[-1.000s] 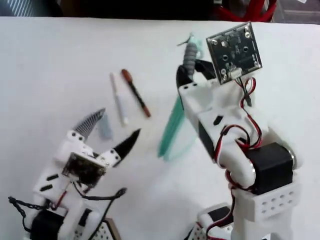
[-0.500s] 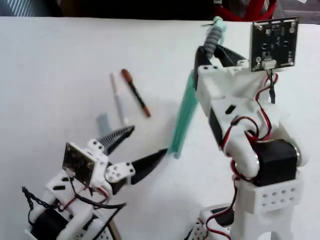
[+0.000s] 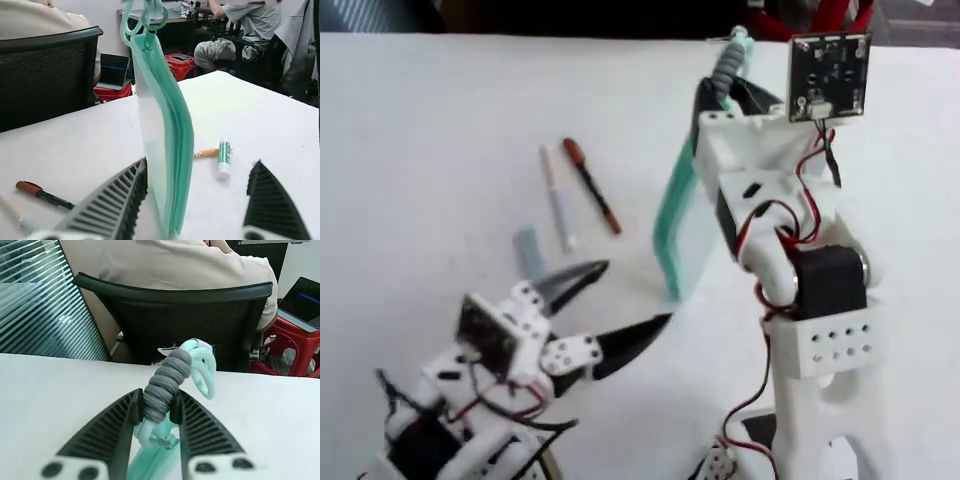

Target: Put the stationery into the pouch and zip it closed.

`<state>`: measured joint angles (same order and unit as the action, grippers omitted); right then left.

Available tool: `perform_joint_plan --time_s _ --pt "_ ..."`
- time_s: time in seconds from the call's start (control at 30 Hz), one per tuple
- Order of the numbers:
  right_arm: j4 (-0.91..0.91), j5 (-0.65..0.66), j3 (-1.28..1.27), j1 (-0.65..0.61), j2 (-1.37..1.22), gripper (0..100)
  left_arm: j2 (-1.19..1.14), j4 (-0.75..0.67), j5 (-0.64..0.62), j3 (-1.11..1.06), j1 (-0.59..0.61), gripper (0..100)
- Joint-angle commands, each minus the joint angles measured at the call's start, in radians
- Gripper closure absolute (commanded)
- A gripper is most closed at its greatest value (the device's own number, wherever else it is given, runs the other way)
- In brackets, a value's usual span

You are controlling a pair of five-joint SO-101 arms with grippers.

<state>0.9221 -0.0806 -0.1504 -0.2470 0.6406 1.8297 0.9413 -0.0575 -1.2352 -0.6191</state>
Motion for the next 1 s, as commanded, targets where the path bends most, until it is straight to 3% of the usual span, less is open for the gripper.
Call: perform_joint_plan --time_s 0.0,0.17,0.37,0.63,0.83,0.97 --pt "-0.021 -0.021 0.005 0.013 0.002 97.9 -0.004 -0.250 -0.011 -0.133 -0.022 69" --pt "-0.007 -0.023 -0.003 0.007 0.005 97.9 -0.005 -0.318 -0.014 -0.167 -0.028 70" --pt "0.005 -0.029 -0.002 0.005 0.015 97.9 -0.005 -0.528 -0.012 -0.328 -0.002 70" --pt "0.007 -0.029 -0.002 -0.010 0.015 97.9 -0.044 -0.585 -0.011 -0.316 0.001 70" --pt "0.007 -0.029 -0.003 -0.030 0.015 97.9 -0.406 -0.546 -0.020 -0.043 0.002 70" --pt "0.019 -0.029 0.000 -0.021 0.018 97.9 -0.723 -0.505 -0.107 0.126 0.019 70"
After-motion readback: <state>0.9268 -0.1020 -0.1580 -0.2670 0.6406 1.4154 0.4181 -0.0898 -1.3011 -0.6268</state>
